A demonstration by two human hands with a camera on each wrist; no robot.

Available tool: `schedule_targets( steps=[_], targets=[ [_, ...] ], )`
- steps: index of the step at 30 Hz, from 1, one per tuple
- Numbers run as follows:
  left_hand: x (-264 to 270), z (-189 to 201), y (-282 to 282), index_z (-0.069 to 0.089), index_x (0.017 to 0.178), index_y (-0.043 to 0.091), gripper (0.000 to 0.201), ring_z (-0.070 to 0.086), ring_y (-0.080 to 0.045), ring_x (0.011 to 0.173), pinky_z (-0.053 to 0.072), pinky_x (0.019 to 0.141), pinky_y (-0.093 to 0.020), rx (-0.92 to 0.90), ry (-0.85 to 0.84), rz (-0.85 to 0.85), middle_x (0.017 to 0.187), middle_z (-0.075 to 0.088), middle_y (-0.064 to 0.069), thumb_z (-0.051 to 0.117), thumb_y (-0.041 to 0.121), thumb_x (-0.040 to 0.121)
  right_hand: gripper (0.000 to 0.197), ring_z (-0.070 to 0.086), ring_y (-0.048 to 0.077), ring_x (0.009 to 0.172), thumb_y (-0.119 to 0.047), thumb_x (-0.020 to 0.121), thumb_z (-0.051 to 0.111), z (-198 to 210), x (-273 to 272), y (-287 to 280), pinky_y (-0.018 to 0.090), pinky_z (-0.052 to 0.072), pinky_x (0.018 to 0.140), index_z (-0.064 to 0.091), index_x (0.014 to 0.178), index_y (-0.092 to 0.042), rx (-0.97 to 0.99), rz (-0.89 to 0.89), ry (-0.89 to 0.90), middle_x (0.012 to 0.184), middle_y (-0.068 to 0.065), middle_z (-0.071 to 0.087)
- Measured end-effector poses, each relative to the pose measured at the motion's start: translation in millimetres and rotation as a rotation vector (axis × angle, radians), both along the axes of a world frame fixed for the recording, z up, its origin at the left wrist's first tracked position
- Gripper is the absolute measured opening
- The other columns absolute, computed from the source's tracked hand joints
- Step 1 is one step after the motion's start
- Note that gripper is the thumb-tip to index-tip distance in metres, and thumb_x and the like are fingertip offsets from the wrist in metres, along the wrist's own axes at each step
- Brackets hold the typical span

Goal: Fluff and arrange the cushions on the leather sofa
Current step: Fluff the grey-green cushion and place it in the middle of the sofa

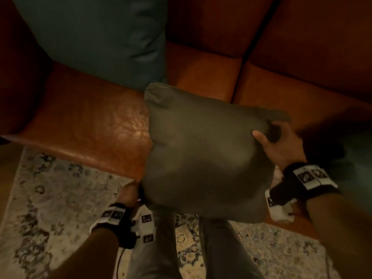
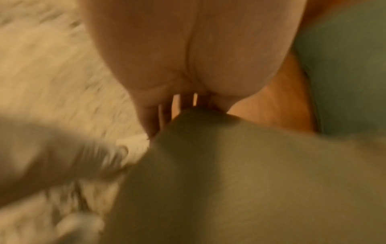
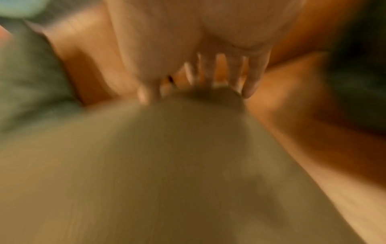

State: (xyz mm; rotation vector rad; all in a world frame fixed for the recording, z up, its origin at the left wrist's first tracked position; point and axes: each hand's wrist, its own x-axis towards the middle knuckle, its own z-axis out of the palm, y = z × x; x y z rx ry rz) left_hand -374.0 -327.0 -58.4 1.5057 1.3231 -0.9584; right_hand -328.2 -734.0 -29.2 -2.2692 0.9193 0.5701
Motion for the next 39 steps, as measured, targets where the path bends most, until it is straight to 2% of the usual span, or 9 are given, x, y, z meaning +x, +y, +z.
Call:
schedule_targets(
  steps=[4,8,12,17,20,25,31,35,39],
  targets=[
    [-9,12,-11,0.063,0.091,0.007,0.036,0.061,-0.028,0.073,0.051,0.059,-0.034,-0.151,0.119,0.277,0.078,0.071,-0.01,0.047,0.038,0.1,0.07,0.047,0.04,0.131,-0.064,0.084,0.061,-6,-20,8,0.052,0.04,0.108,0.039,0.14,-0.029,-0.026,-0.028,0.013,0.143,0.014,0.051],
    [-6,22,-2,0.061,0.101,0.003,0.043,0.058,-0.033,0.086,0.041,0.066,-0.036,-0.081,0.113,0.224,0.111,0.063,-0.018,0.034,0.036,0.104,0.063,0.05,0.045,0.124,-0.05,0.089,0.062,17,23,22,0.055,0.045,0.101,0.036,0.142,-0.026,-0.15,0.206,0.116,0.136,0.02,0.053],
    [-28,18,1,0.055,0.121,-0.002,0.032,0.053,-0.025,0.08,0.048,0.06,-0.025,-0.19,0.104,0.253,0.144,0.042,-0.026,0.045,0.015,0.096,0.077,0.047,0.035,0.13,-0.059,0.077,0.071,52,55,101,0.05,0.042,0.104,0.043,0.14,-0.025,-0.21,0.727,-0.175,0.14,0.011,0.052],
    [-19,30,-34,0.054,0.126,0.001,0.032,0.055,-0.033,0.117,0.045,0.06,-0.021,-0.173,0.063,0.182,0.131,0.055,-0.021,0.043,0.016,0.1,0.109,0.007,0.043,0.148,-0.081,0.067,0.061,34,29,202,0.06,0.019,0.114,0.012,0.152,-0.033,-0.348,1.323,0.167,0.163,0.015,0.007],
    [-5,30,-35,0.037,0.142,-0.007,0.043,0.044,-0.036,0.132,0.04,0.037,-0.007,-0.179,-0.03,0.243,0.146,0.041,-0.023,0.035,0.008,0.102,0.105,0.009,0.044,0.148,-0.08,0.07,0.062,22,37,205,0.06,0.017,0.113,0.012,0.151,-0.034,-0.39,1.301,0.172,0.163,0.016,0.008],
    [2,12,-30,0.036,0.143,-0.006,0.044,0.044,-0.036,0.132,0.039,0.035,-0.007,-0.203,-0.012,0.325,0.147,0.04,-0.022,0.034,0.007,0.101,0.106,0.006,0.041,0.149,-0.082,0.071,0.057,26,36,204,0.058,0.017,0.116,0.009,0.153,-0.034,-0.394,1.333,0.202,0.164,0.013,0.003],
    [-16,-11,-11,0.046,0.137,-0.004,0.041,0.051,-0.037,0.126,0.044,0.054,-0.018,-0.171,-0.07,0.24,0.141,0.049,-0.021,0.042,0.01,0.099,0.104,0.004,0.028,0.152,-0.082,0.069,0.058,37,14,158,0.05,0.021,0.116,0.006,0.151,-0.046,-0.422,1.206,0.165,0.166,0.001,0.001],
    [-51,-18,59,0.061,0.085,0.011,0.021,0.063,-0.027,0.078,0.045,0.062,-0.026,0.164,0.033,-0.059,0.104,0.068,-0.021,0.048,0.023,0.096,0.1,0.005,0.027,0.152,-0.076,0.069,0.065,24,23,169,0.054,0.021,0.114,0.011,0.148,-0.047,-0.41,1.159,0.187,0.166,-0.001,0.004],
    [-67,-21,79,0.07,0.089,0.015,0.01,0.068,-0.025,0.092,0.055,0.088,-0.036,0.177,-0.022,-0.029,0.099,0.071,-0.008,0.061,0.011,0.087,0.105,0.008,0.032,0.151,-0.074,0.065,0.071,21,28,187,0.058,0.023,0.113,0.014,0.147,-0.044,-0.425,1.172,0.225,0.165,0.005,0.007]
  ],
)
